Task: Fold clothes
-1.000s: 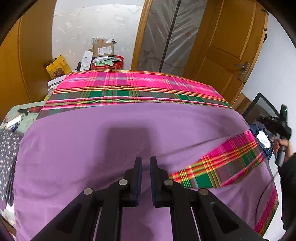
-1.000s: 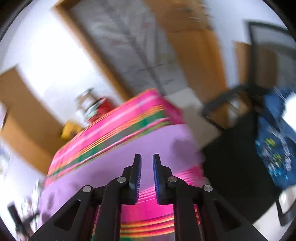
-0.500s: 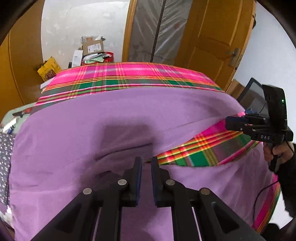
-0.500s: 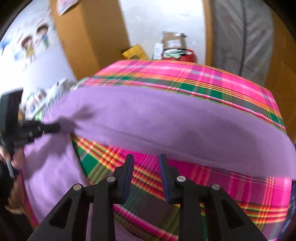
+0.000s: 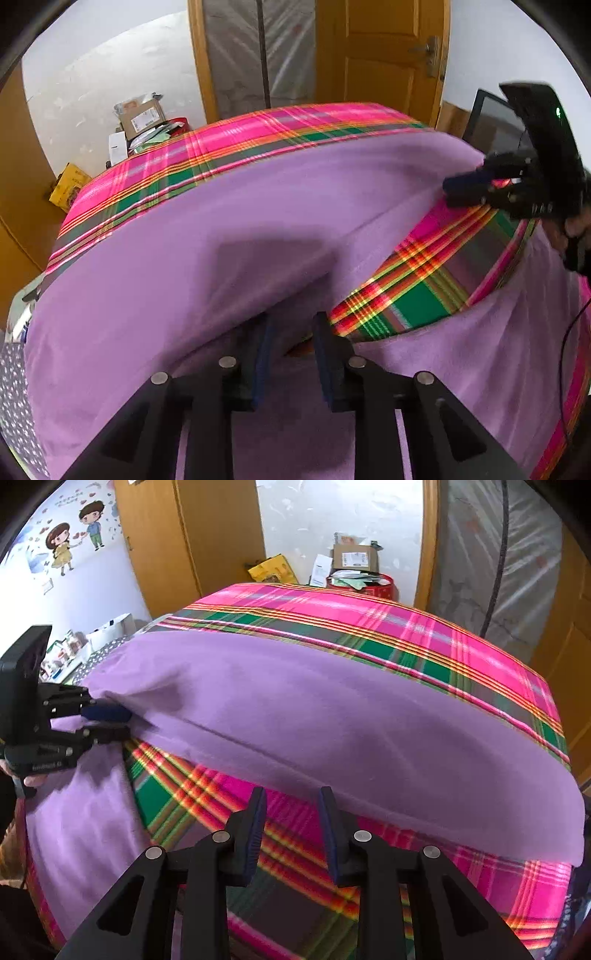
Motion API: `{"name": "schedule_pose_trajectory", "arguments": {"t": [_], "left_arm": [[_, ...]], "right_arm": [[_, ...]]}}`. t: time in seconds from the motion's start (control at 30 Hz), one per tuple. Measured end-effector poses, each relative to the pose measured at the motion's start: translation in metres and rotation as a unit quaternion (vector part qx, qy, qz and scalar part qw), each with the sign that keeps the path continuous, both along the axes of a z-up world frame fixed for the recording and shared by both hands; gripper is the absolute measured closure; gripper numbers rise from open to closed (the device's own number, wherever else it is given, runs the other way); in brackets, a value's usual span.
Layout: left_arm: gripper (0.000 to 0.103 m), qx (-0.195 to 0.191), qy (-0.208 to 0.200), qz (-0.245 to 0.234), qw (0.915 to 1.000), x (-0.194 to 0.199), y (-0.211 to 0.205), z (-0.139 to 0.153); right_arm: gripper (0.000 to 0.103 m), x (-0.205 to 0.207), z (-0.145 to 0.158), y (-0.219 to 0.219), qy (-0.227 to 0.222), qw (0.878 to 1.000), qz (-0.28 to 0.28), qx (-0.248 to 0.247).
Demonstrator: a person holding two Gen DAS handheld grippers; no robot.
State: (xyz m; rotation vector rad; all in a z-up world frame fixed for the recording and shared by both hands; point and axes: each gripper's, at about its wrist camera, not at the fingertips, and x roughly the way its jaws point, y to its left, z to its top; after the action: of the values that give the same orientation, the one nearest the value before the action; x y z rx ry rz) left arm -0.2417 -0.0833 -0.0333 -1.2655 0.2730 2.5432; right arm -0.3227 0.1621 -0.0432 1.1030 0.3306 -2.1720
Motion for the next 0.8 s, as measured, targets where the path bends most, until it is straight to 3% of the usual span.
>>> {"name": "schedule_pose_trajectory", "arguments": {"t": [0.2,0.27,0.57,0.8], "left_arm": [[0.08,-0.007,0.009,-0.006,0.9999,-0.004,0.002,-0.005],[0.099,-0.009,0.011,0.001,0.9999,-0.004,0.001,-0.005],[0.099,-0.005,0.048,-0.036,0.9982,0.034,0.006,0.01],[0.098,0.004,0.037,-0.039,0.9986,0.038,0.005,0.002]], "right_arm": [[0.074,-0.003,0.0,0.01,-0.003,1.0,-0.014,-0.011],[0.074,-0.003,0.001,0.014,-0.003,1.0,-0.017,-0.015],[0.074,-0.001,0.004,0.031,-0.003,0.999,-0.041,-0.029],[0.074,-0.004,0.008,0.035,0.0,0.998,-0.062,-0.034]]}}
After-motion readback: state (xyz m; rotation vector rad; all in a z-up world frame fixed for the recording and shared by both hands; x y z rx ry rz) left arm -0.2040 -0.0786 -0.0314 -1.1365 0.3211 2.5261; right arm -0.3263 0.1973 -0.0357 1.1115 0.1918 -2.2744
